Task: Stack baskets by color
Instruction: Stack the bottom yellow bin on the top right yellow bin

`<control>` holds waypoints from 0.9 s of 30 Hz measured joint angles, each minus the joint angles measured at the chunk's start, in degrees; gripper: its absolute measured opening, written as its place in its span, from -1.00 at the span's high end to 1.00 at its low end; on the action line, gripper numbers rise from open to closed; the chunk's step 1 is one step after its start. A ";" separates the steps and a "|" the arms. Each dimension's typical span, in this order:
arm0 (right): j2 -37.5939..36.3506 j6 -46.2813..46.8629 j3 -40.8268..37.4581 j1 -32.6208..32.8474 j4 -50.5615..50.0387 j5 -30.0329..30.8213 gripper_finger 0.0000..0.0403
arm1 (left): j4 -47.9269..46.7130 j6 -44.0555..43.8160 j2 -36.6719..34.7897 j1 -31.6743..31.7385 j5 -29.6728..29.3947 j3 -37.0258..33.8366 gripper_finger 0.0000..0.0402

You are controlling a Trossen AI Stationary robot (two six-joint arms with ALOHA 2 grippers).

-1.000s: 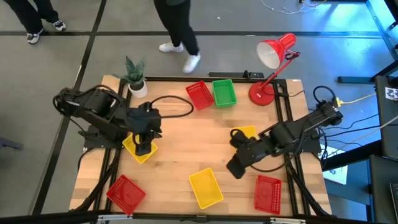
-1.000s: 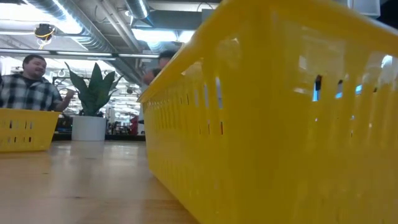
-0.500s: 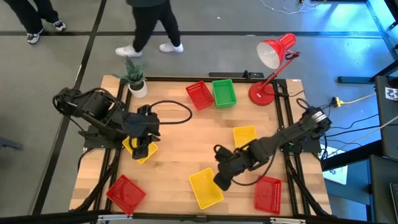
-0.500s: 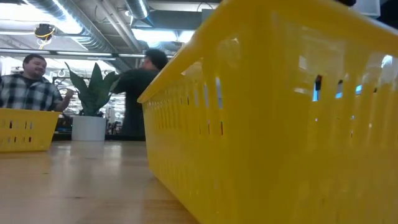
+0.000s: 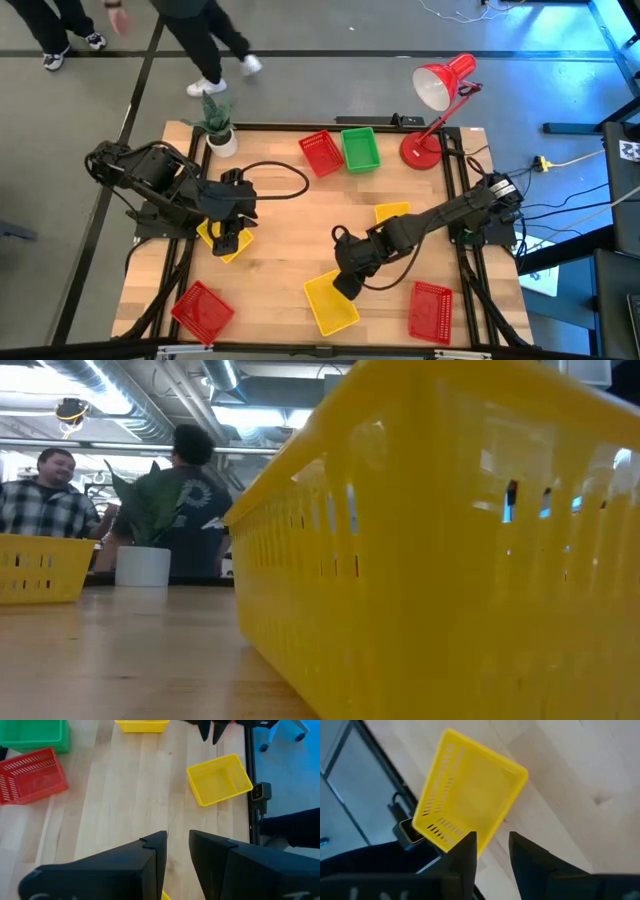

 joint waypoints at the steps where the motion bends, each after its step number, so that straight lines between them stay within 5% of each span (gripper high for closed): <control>1: 0.64 1.15 0.00 0.04 0.05 0.09 0.43 | -0.02 0.00 0.00 0.00 -0.01 0.00 0.63; 27: 8.53 4.04 0.02 0.07 2.35 0.15 0.41 | 0.07 -0.01 0.02 0.00 -1.69 0.00 0.63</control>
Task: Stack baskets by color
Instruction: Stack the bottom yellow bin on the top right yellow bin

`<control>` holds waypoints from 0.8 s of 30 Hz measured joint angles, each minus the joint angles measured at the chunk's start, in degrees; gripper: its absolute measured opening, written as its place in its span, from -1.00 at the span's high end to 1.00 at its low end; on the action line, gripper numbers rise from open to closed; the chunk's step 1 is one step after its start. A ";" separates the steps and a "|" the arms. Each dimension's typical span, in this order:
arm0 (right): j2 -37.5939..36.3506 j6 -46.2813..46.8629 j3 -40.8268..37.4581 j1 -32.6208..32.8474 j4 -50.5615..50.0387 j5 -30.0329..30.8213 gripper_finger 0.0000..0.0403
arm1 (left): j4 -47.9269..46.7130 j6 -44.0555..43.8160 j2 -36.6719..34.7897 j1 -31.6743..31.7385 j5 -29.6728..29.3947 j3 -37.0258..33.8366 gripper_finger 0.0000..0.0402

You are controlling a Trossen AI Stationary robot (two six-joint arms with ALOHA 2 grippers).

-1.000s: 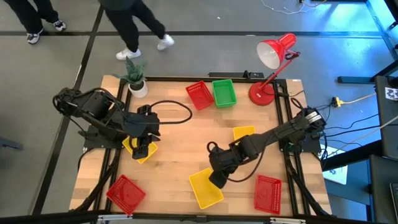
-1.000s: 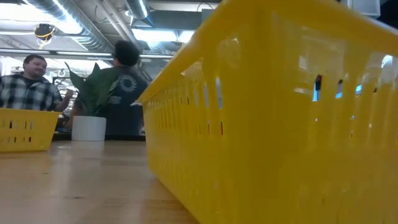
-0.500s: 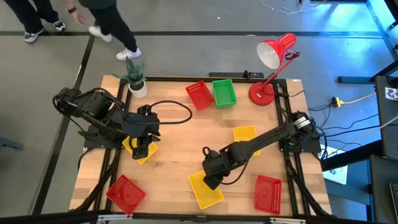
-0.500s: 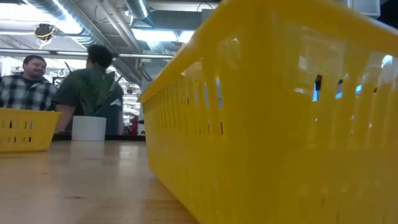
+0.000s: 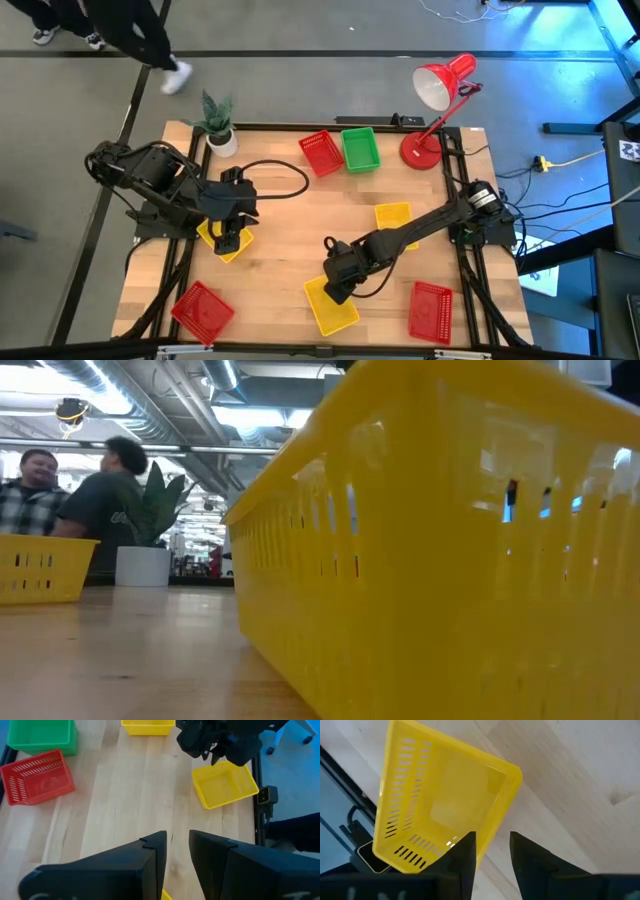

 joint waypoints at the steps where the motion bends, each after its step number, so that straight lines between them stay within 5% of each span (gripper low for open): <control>1: 0.26 0.00 0.00 0.00 0.13 0.00 0.41 | -0.02 0.00 0.00 0.00 0.00 0.00 0.63; 14: 6.01 -2.15 0.02 0.01 2.87 2.54 0.44 | 0.17 -0.02 0.02 0.00 -0.82 0.00 0.63; 19: 6.23 -6.20 0.02 -0.11 3.03 2.62 0.88 | 0.18 -0.02 0.02 0.00 -0.85 0.00 0.63; 24: 5.61 -7.96 1.11 -0.46 -0.17 1.95 0.96 | 0.19 -0.03 0.02 0.00 -0.85 0.00 0.63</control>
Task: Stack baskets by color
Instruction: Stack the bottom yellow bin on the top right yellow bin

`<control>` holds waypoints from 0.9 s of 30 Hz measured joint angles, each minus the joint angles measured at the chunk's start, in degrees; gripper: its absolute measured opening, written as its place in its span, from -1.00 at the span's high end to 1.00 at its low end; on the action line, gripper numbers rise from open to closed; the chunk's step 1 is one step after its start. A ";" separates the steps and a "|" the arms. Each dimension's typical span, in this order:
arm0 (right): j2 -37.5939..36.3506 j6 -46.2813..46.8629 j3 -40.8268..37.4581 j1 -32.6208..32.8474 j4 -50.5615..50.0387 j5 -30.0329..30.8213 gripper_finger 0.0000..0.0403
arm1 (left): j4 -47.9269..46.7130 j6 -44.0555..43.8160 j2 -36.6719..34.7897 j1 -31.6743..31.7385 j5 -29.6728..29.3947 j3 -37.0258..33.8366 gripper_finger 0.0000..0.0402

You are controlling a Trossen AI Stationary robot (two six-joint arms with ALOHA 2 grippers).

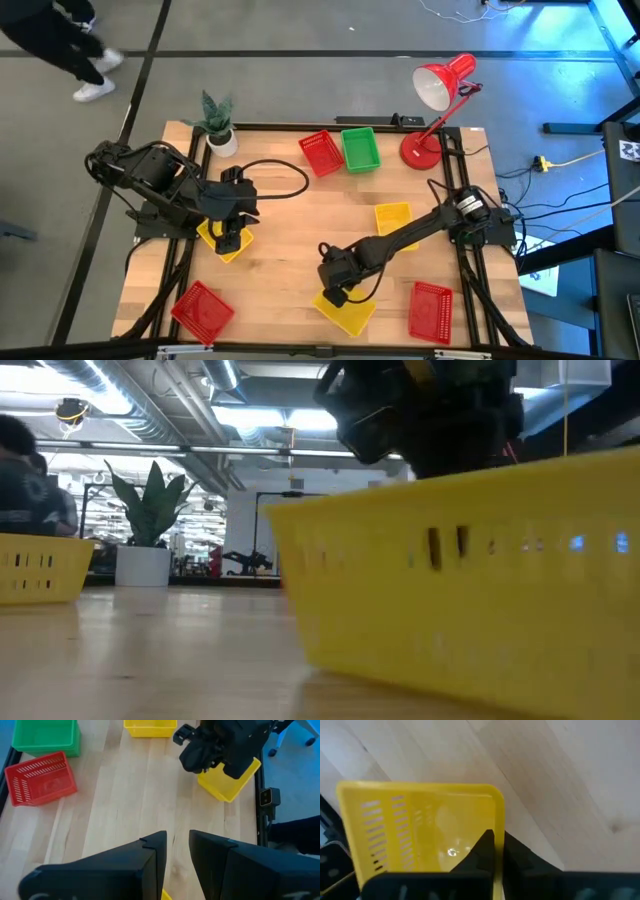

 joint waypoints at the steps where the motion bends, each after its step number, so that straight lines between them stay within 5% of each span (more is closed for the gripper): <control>1: -0.25 -0.41 0.81 -0.14 -1.26 -0.04 0.97 | 0.04 0.01 0.00 0.00 0.00 0.00 0.63; 7: -2.37 -3.07 8.90 -0.72 -14.17 4.35 0.97 | 0.21 -0.02 0.00 0.00 0.00 0.00 0.63; 16: -7.87 -1.03 24.84 -0.98 -43.43 20.90 0.98 | 0.22 0.03 0.00 0.00 0.03 0.00 0.63; 27: -30.38 5.76 8.93 -6.53 -43.12 26.21 0.98 | 0.57 4.44 0.28 -0.11 -1.61 0.00 0.63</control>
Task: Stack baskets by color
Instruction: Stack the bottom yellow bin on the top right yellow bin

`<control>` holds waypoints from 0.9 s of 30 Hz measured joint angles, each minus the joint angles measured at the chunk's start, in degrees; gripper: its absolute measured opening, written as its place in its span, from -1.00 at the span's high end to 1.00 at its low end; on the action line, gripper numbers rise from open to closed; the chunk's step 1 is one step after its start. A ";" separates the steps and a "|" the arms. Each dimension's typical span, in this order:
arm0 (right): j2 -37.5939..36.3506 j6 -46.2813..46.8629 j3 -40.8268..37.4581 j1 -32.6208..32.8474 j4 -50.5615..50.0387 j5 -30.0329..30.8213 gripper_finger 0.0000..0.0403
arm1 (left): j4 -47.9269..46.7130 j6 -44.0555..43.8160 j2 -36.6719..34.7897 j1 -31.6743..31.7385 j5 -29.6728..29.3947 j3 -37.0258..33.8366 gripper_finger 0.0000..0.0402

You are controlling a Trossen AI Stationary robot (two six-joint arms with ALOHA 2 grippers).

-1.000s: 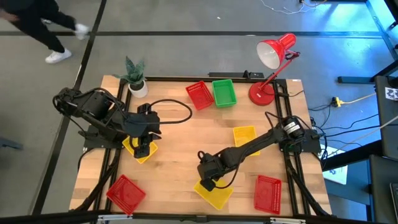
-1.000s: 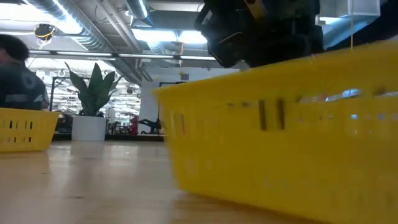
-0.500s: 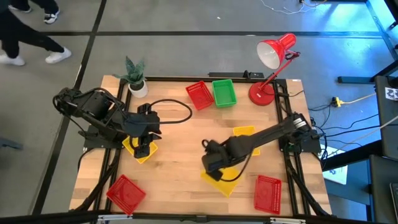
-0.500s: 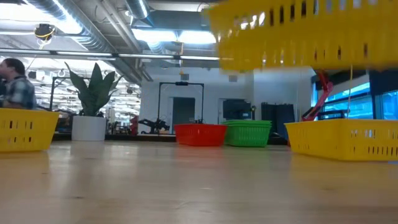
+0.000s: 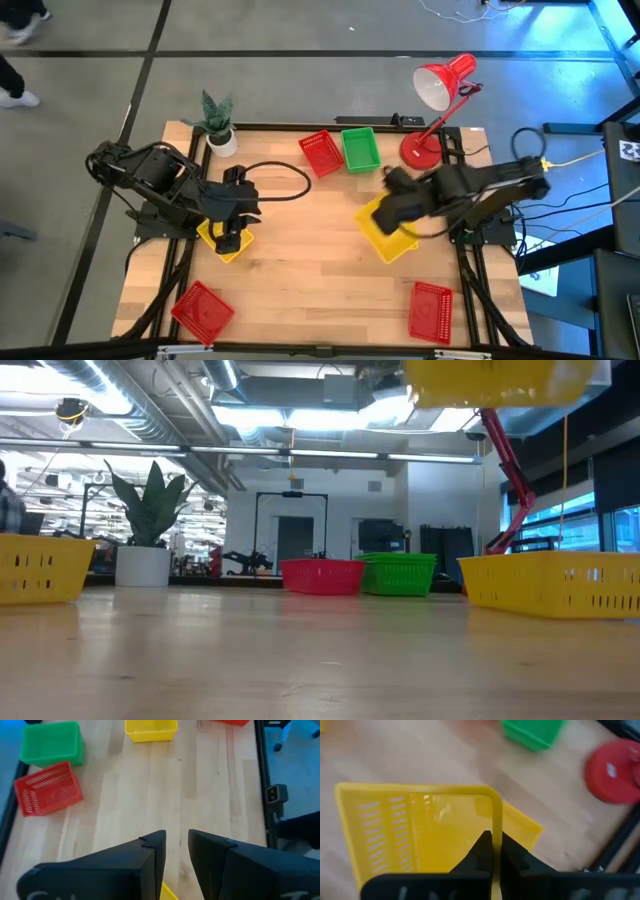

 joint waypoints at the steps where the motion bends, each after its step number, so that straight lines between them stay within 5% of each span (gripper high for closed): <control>1: -1.94 1.55 -2.58 -0.34 0.17 0.50 0.98 | 0.04 0.08 -0.02 0.00 -0.53 0.00 0.63; 9: -12.29 12.20 -22.29 -3.91 3.73 -0.05 0.98 | 0.07 0.18 -0.02 0.04 -2.11 0.00 0.63; 15: -16.98 12.70 -34.03 -7.20 15.45 -0.15 0.98 | 0.09 0.15 -0.02 0.04 -2.11 0.00 0.63; 27: -19.58 11.45 -47.67 -11.89 30.96 -6.56 0.98 | 0.09 0.07 -0.02 0.04 -2.09 0.00 0.63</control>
